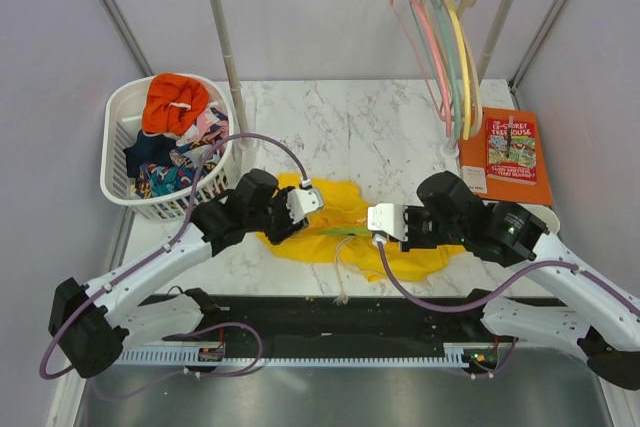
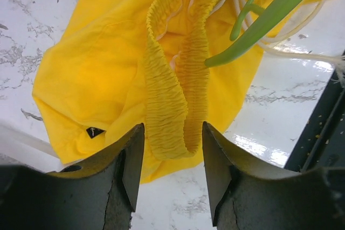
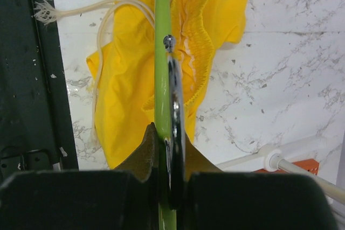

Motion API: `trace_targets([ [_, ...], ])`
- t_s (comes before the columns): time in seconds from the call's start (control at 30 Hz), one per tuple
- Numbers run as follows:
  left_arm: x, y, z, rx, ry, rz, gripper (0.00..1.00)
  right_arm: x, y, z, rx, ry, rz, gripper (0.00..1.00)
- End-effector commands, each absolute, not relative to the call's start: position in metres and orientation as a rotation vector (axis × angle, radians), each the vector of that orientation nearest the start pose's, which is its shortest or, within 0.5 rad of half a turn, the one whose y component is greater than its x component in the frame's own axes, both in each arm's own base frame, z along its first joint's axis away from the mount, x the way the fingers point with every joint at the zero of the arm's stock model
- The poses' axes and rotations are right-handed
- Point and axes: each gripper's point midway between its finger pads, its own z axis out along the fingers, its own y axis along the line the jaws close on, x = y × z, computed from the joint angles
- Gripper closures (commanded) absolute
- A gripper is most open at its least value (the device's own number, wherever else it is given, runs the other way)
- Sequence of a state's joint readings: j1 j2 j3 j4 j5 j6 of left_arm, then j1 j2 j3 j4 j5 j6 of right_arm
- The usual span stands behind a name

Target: Place the shorts on the hanger

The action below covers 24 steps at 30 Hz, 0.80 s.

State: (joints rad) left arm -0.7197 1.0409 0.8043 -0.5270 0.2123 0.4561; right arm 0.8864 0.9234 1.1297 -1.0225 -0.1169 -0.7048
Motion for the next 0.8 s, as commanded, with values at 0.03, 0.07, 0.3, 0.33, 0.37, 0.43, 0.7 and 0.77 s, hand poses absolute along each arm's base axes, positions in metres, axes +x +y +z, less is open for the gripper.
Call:
trace_targets([
  [0.03,0.22,-0.208,0.124,1.503,1.845,-0.245,0.47,0.17,0.182,0.231,-1.706,1.601,0.154,1.0],
  [0.07,0.219,-0.209,0.12,1.524,1.843,-0.246,0.46,0.171,0.183,0.23,-1.706,1.603,0.157,1.0],
  [0.3,0.223,-0.204,0.097,1.584,1.896,-0.173,0.42,0.166,0.184,0.225,-1.736,1.607,0.184,1.0],
  [0.33,0.223,-0.203,0.096,1.59,1.889,-0.168,0.42,0.165,0.184,0.225,-1.74,1.608,0.189,1.0],
  [0.37,0.223,-0.203,0.095,1.591,1.89,-0.164,0.43,0.164,0.185,0.224,-1.746,1.61,0.198,1.0],
  [0.43,0.227,-0.203,0.097,1.564,1.891,-0.154,0.52,0.161,0.186,0.224,-1.755,1.599,0.216,1.0],
  [0.7,0.219,-0.208,0.124,1.501,1.903,-0.233,0.98,0.167,0.196,0.245,-1.678,1.561,0.24,1.0],
  [0.77,0.216,-0.206,0.128,1.502,1.904,-0.239,0.98,0.172,0.198,0.251,-1.663,1.536,0.215,1.0],
])
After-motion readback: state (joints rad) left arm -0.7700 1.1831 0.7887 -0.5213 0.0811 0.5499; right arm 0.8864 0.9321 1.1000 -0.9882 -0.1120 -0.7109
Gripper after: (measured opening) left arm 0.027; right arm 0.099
